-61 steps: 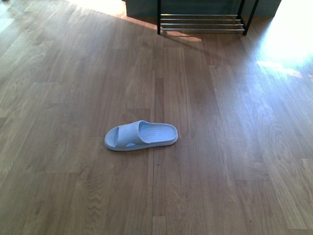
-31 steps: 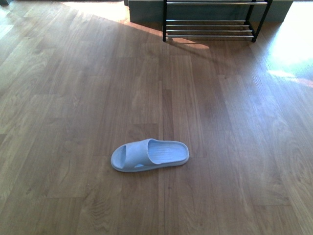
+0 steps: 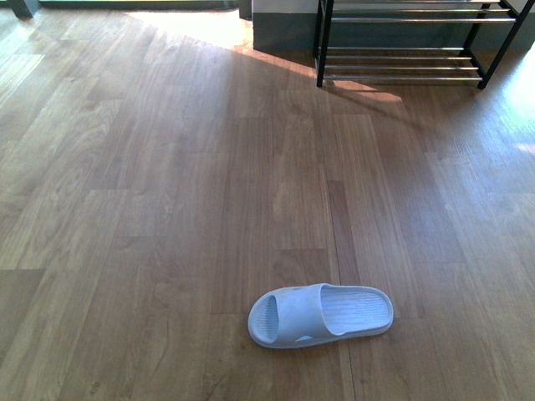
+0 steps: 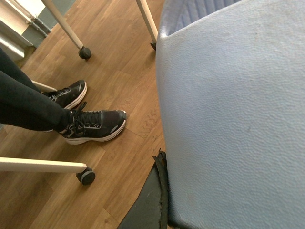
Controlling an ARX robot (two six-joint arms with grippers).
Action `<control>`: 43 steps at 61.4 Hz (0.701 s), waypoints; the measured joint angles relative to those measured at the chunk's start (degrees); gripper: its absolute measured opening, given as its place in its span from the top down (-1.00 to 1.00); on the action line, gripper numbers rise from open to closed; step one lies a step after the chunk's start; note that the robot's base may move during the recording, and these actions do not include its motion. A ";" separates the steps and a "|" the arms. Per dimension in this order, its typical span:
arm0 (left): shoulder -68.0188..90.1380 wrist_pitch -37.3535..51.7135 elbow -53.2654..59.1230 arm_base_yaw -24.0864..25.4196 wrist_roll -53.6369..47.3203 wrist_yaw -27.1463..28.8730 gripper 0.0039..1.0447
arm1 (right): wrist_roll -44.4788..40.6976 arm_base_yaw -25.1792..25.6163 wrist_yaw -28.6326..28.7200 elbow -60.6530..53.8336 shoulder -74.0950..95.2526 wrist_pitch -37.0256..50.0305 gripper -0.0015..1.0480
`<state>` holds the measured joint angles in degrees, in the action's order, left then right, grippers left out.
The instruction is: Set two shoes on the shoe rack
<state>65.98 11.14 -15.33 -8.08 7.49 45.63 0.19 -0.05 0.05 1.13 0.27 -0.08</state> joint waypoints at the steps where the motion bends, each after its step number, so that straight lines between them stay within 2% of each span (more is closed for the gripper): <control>1: 0.00 0.00 0.00 0.00 0.00 0.00 0.97 | -0.09 0.22 0.98 0.09 0.20 -0.13 -0.82; 3: 0.00 0.00 0.00 0.00 0.00 0.02 0.97 | -1.29 2.38 8.57 0.87 2.91 -1.51 -0.82; 5: 0.00 0.00 0.00 0.00 0.00 0.04 0.97 | -2.67 4.44 16.41 1.42 10.95 2.01 -0.82; 7: -0.02 0.00 0.00 -0.02 0.00 0.02 0.97 | -3.43 4.22 17.81 1.70 17.27 5.86 -0.82; 24: -0.02 0.00 0.00 -0.09 -0.02 -0.11 0.97 | -16.17 -6.84 9.70 9.68 79.14 47.76 -0.82; 32: -0.02 0.00 0.00 -0.07 -0.02 -0.04 0.97 | -22.14 -9.53 6.84 17.62 110.62 64.32 -0.82; 37: -0.02 0.00 0.00 -0.07 -0.02 -0.04 0.97 | -24.33 -10.73 5.90 24.04 128.80 67.43 -0.82; 43: -0.02 -0.02 0.00 -0.07 -0.02 -0.04 0.97 | -25.86 -12.70 7.02 29.57 143.18 64.43 -0.82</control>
<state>65.95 11.11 -15.33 -8.14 7.46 45.58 -25.67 -12.75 7.07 30.70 143.46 64.36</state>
